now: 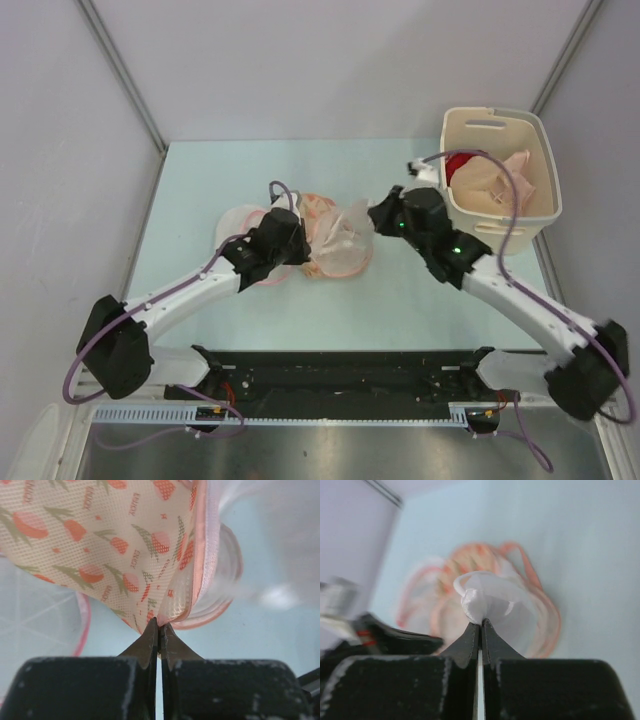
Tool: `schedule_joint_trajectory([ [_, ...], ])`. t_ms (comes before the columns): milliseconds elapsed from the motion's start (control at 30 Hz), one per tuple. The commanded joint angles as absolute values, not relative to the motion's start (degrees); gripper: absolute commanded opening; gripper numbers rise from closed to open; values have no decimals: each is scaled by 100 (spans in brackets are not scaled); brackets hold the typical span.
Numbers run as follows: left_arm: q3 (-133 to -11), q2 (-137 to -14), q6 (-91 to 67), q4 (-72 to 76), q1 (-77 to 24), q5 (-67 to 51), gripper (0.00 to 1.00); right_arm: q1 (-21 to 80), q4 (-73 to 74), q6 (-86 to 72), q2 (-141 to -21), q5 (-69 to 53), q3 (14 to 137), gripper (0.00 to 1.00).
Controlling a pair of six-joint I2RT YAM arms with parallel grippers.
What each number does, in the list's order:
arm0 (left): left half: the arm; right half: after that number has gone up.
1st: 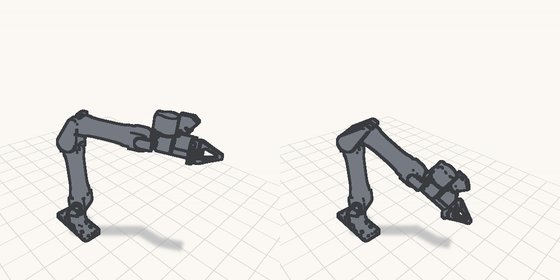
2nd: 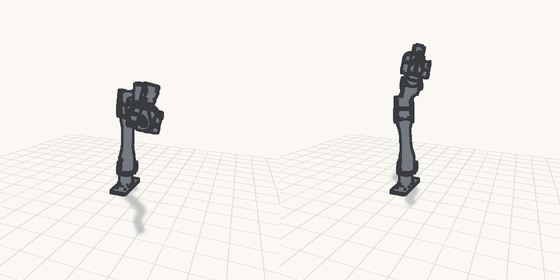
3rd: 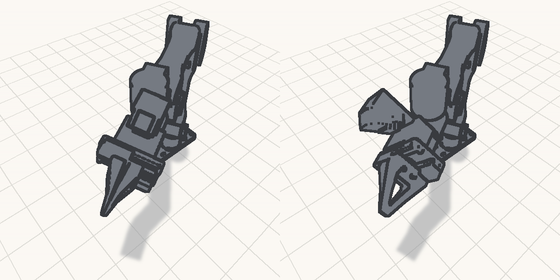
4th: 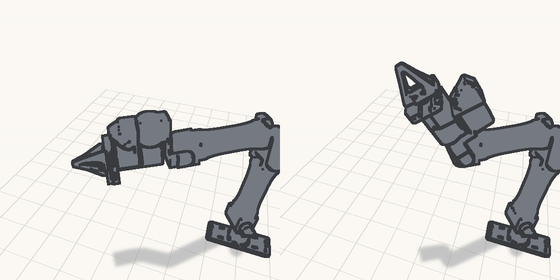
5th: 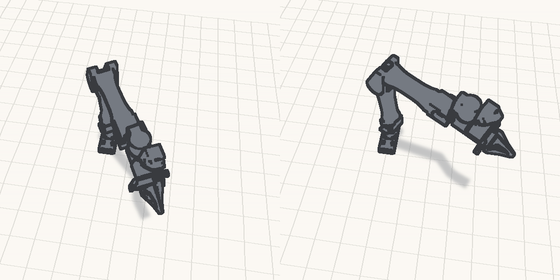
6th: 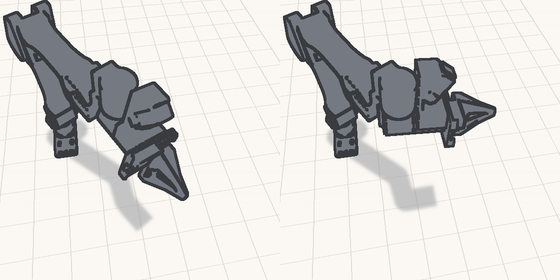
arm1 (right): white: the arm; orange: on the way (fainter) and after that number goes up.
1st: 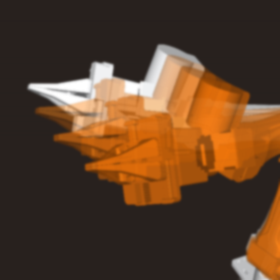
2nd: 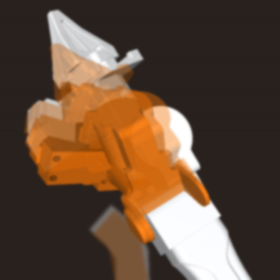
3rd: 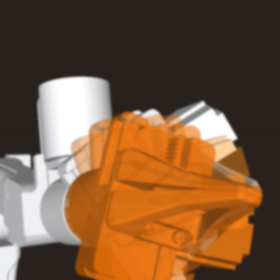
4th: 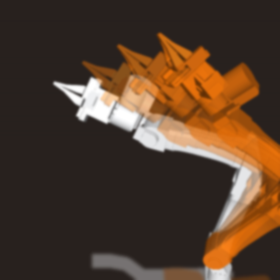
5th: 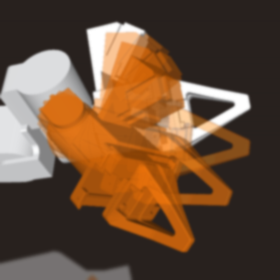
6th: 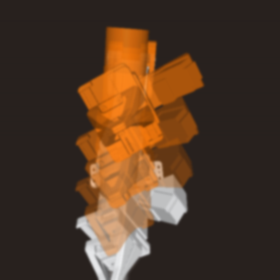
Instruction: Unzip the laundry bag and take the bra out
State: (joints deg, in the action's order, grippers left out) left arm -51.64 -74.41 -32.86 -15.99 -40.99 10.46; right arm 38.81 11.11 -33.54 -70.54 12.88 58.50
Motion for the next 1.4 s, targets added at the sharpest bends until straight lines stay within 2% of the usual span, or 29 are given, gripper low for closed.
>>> schedule_joint_trajectory([
  [0, -5203, -7277, -3111, -1863, -4017, 1459, 0, 3771, 404, -2998, -5916, 1591, 6239, 0],
  [200, -5212, -7418, -3138, -1837, -3981, 1406, 0, 3411, 361, -2339, -5748, 2162, 7434, 0],
  [500, -5677, -7787, -3024, -1863, -3981, 1169, 1, 1812, 378, -1802, -6424, 2144, 8919, 0],
  [867, -5485, -6690, -3138, -1618, -3981, 1503, 0, -411, 738, -2530, -7574, 1434, 9457, 0],
  [1033, -5764, -6652, -3059, -1547, -3981, 1362, 0, -843, 939, -2619, -8445, 933, 9457, 0],
  [1067, -5835, -6714, -3041, -1564, -3981, 1345, 1, -870, 1062, -2584, -8820, 758, 9570, 4],
  [1100, -5914, -6802, -3015, -1556, -3981, 1319, 0, -896, 1455, -2497, -8998, 651, 9667, 23],
  [1133, -6072, -6959, -2962, -1538, -3973, 1310, 0, -896, 1711, -2453, -9191, 598, 9790, 46],
  [1167, -6152, -7057, -2936, -1529, -3981, 1283, 0, -896, 1966, -2426, -9411, 598, 10043, 76],
  [1233, -6441, -7328, -2830, -1494, -3973, 1248, 0, -888, 2451, -2347, -9483, 711, 10125, 95],
  [1333, -6898, -7610, -2716, -1634, -3973, 1161, 0, -888, 2575, -2277, -9142, 992, 9818, 100],
  [1367, -6995, -7742, -2672, -1678, -3973, 1099, 12, -888, 2593, -2242, -8984, 1037, 9591, 100],
])
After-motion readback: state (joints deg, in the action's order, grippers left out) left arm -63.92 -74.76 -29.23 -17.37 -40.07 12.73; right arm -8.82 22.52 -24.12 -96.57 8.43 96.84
